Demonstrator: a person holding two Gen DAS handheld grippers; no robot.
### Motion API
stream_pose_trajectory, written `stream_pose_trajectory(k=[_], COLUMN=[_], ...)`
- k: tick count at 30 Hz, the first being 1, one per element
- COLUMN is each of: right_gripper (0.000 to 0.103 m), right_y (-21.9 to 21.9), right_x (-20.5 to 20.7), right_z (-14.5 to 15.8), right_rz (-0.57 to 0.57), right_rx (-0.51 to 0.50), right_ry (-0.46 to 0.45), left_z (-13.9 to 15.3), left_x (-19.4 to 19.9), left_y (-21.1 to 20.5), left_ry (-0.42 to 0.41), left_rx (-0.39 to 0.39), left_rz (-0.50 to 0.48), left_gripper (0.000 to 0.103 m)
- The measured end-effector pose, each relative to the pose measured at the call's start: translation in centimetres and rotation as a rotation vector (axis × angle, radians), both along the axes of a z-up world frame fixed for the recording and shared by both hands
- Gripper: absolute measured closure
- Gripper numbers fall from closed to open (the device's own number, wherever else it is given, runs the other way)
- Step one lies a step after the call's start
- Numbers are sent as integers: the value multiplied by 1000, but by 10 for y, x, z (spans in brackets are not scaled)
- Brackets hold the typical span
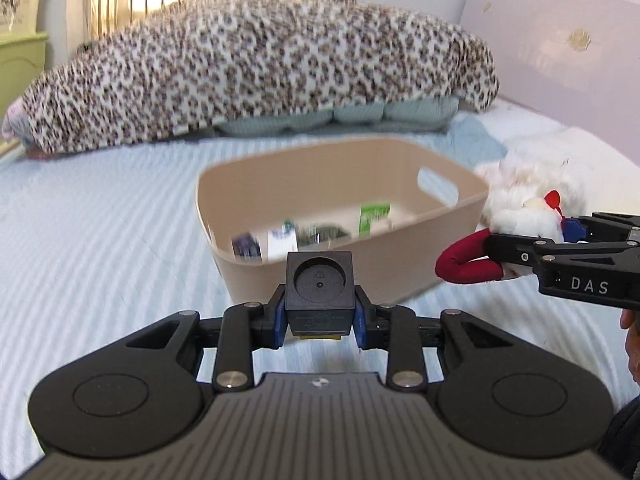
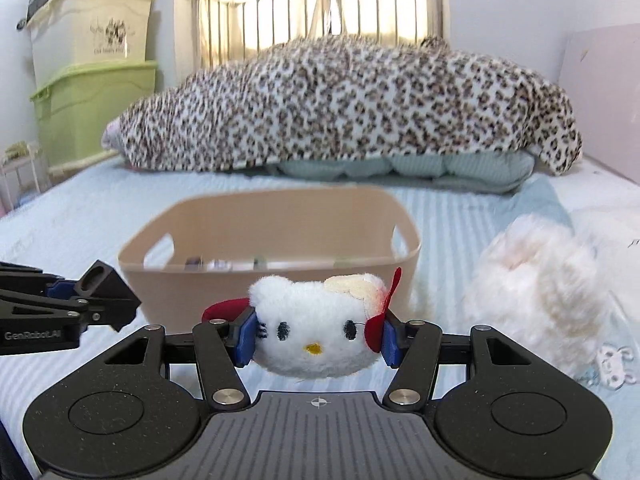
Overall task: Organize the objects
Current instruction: 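Carry cube and plush over the basket and release both inside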
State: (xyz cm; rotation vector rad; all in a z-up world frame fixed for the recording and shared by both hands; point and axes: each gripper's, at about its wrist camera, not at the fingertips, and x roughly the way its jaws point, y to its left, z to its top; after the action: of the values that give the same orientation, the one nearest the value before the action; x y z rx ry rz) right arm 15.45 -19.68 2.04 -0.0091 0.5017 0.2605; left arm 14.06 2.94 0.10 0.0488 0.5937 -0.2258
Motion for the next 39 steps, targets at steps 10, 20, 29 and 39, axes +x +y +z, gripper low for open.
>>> stream_pose_trajectory(k=[10,20,29,39], right_gripper=[48,48,48,44], right_y=[0,9,21,54], right_x=[26,76,122,131], right_z=[35,22,-5,-34], right_rz=[-8,-59,-82,-39], right_rx=[23,29,-63,-170], right_ry=[-105,-88,10,110], left_z=[45,45,5,-25], left_x=[23,86,148,160], left_y=[-8,-26,-32,-40], left_ry=[-116,-132,70,197], left_rx=[12,78,117,210], left_rz=[26,74,99,68], left_gripper=[69,69,69,68])
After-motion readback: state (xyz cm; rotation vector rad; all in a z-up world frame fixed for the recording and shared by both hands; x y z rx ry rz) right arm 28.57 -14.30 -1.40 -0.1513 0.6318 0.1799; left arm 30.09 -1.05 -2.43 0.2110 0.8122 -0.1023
